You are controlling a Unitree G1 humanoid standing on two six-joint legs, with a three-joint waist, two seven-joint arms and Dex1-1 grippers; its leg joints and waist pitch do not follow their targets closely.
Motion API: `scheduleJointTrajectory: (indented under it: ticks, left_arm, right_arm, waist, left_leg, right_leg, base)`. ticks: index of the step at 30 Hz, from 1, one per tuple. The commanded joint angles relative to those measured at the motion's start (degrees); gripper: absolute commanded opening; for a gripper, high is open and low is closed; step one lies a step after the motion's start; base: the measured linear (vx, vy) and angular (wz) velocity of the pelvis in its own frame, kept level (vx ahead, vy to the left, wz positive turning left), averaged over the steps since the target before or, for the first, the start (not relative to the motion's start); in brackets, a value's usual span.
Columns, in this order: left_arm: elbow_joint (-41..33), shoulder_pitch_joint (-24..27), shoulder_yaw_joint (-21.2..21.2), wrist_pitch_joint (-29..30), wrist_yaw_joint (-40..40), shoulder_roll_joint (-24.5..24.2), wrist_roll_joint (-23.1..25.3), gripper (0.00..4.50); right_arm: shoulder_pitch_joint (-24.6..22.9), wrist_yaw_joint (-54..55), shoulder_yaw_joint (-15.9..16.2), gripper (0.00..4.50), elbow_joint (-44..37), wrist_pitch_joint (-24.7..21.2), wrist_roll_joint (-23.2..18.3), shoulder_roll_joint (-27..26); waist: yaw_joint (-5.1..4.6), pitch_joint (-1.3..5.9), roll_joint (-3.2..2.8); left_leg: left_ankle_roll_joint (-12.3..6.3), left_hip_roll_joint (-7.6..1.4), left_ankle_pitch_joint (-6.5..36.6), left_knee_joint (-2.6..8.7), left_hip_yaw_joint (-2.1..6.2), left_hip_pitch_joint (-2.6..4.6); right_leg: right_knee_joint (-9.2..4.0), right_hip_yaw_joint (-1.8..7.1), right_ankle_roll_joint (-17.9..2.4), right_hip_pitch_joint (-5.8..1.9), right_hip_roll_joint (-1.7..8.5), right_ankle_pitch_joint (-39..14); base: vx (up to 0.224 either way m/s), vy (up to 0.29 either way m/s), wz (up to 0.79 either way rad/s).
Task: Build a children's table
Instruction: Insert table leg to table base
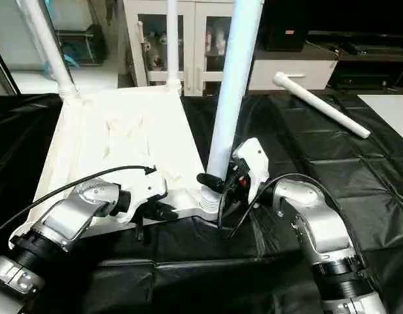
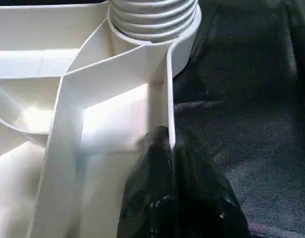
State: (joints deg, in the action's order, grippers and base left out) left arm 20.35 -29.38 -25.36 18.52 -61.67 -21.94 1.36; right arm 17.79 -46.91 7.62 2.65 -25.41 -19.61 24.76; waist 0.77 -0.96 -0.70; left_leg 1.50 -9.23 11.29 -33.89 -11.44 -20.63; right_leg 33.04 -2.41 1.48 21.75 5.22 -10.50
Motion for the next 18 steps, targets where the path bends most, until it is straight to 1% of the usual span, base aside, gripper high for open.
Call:
scheduleJointTrajectory:
  ticks: [1,3,4,5,6,7,8,9,10,12,14,15,16,17,18]
  left_arm:
    - [-0.4,-0.5,-1.1,0.0,-1.1,0.3,0.5,0.0]
    - [-0.2,-0.7,-1.3,-0.1,-1.1,0.4,0.6,0.0]
    - [-0.2,-0.7,-1.3,-0.1,-1.1,0.4,0.6,0.0]
    - [-0.3,-0.9,-1.4,-0.1,-1.0,0.5,0.7,0.0]
    - [-0.3,-0.9,-1.4,-0.1,-1.0,0.5,0.7,0.0]
    - [-0.3,-0.9,-1.3,0.0,-0.8,0.5,0.7,0.0]
    - [-0.3,-0.9,-1.1,0.0,-0.7,0.4,0.8,0.0]
    - [-0.3,-0.9,-1.1,0.0,-0.7,0.4,0.8,0.0]
    - [-0.2,-0.9,-1.0,0.0,-0.7,0.3,0.8,0.0]
    - [-0.2,-0.8,-0.9,0.0,-0.6,0.3,0.8,0.0]
    - [-0.2,-0.7,-0.8,0.0,-0.7,0.3,0.8,0.0]
    - [-0.2,-0.6,-0.9,0.0,-0.7,0.3,0.8,0.0]
    - [-0.3,-0.6,-0.9,0.0,-0.7,0.2,0.9,0.0]
    - [-0.2,-0.6,-0.9,0.0,-0.8,0.2,0.9,0.0]
    - [-0.1,-0.7,-1.0,0.0,-0.9,0.3,0.9,0.0]
  right_arm:
    - [-3.3,0.5,3.9,1.82,6.5,-3.8,4.0,0.7]
    - [-3.5,0.0,5.6,1.82,7.4,-2.8,5.2,0.9]
    - [-3.5,0.0,5.6,1.82,7.4,-2.8,5.2,0.9]
    - [-3.6,-0.1,5.7,1.82,7.6,-2.7,5.3,0.8]
    - [-3.6,-0.1,5.7,1.82,7.6,-2.7,5.3,0.8]
    - [-3.9,-0.1,5.8,1.82,7.6,-2.4,5.3,0.7]
    - [-4.6,-0.3,6.0,1.82,7.4,-2.4,5.3,0.7]
    - [-4.7,-0.3,6.0,1.82,7.4,-2.4,5.3,0.7]
    - [-5.9,-0.2,6.0,1.82,7.3,-2.2,5.1,0.5]
    - [-6.7,0.1,5.7,1.82,7.5,-2.2,4.7,0.1]
    - [-7.4,1.5,4.0,1.82,8.5,-1.7,3.7,-1.2]
    - [-7.4,1.7,3.8,1.82,8.7,-1.5,3.6,-1.4]
    - [-7.6,2.2,3.1,1.82,9.2,-1.1,3.3,-2.0]
    - [-7.7,2.7,2.4,1.82,10.2,-0.6,3.2,-2.5]
    - [-8.0,3.3,2.0,1.82,11.6,0.1,3.3,-3.0]
  waist:
    - [-0.6,1.31,-0.54]
    - [-0.75,1.25,-0.52]
    - [-0.79,1.25,-0.55]
    - [-0.89,1.22,-0.35]
    - [-0.9,1.17,-0.47]
    - [-0.97,1.16,-0.24]
    - [-0.95,1.21,-0.37]
    - [-0.93,1.16,-0.33]
    - [-1.0,1.13,-0.14]
    - [-0.95,1.06,-0.21]
    - [-1.0,1.04,-0.33]
    - [-1.06,1.06,-0.26]
    - [-1.04,1.03,-0.31]
    - [-1.18,0.97,-0.5]
    - [-1.44,0.95,-0.43]
  left_leg:
    - [4.07,-3.81,31.0,5.62,2.78,1.39]
    - [4.11,-3.82,31.8,5.62,2.89,1.43]
    - [4.18,-3.83,32.0,5.62,2.93,1.45]
    - [4.12,-3.82,32.2,5.66,2.97,1.37]
    - [4.14,-3.84,32.5,5.72,3.05,1.39]
    - [4.05,-3.82,32.6,5.72,3.02,1.31]
    - [4.1,-3.87,32.7,5.74,3.09,1.38]
    - [4.13,-3.88,33.0,5.77,3.1,1.4]
    - [4.11,-3.88,33.1,5.78,3.1,1.38]
    - [4.1,-3.85,33.7,5.79,3.14,1.42]
    - [4.22,-3.84,34.7,5.82,3.22,1.53]
    - [4.24,-3.83,34.8,5.85,3.24,1.51]
    - [4.3,-3.83,35.0,5.89,3.33,1.5]
    - [4.53,-3.84,35.9,6.01,3.51,1.44]
    - [4.68,-3.8,36.8,6.04,3.56,1.46]
  right_leg:
    - [-5.07,1.99,-9.4,0.32,3.01,-25.8]
    - [-5.28,1.97,-8.8,0.49,3.11,-27.8]
    - [-5.31,1.97,-8.7,0.53,3.11,-28.1]
    - [-5.37,1.96,-8.4,0.51,3.12,-28.6]
    - [-5.39,1.99,-8.2,0.58,3.13,-29.1]
    - [-5.45,1.98,-8.0,0.58,3.11,-29.4]
    - [-5.43,2.02,-7.9,0.62,3.18,-29.5]
    - [-5.49,2.02,-7.8,0.73,3.15,-29.7]
    - [-5.52,2.01,-7.7,0.76,3.12,-29.9]
    - [-5.74,2.05,-7.2,0.95,3.23,-31.3]
    - [-5.94,2.05,-6.6,1.15,3.22,-32.5]
    - [-5.97,2.04,-6.5,1.14,3.22,-32.6]
    - [-5.96,2.01,-6.4,1.16,3.22,-32.8]
    - [-5.98,1.9,-6.2,1.14,3.2,-33.3]
    - [-6.09,1.78,-6.0,1.23,3.13,-33.7]
  base:
    - [0.0,0.0,0.0]
    - [0.0,0.0,0.0]
    - [0.0,0.0,0.0]
    - [0.0,0.0,0.0]
    - [0.0,0.0,0.0]
    - [0.0,0.0,0.0]
    - [0.0,0.0,0.0]
    - [0.0,0.0,0.0]
    - [0.0,0.0,0.0]
    - [0.0,0.0,0.0]
    - [0.0,0.0,0.0]
    - [0.0,0.0,0.0]
    - [0.0,0.0,0.0]
    - [0.0,0.0,0.0]
    - [0.0,0.0,0.0]
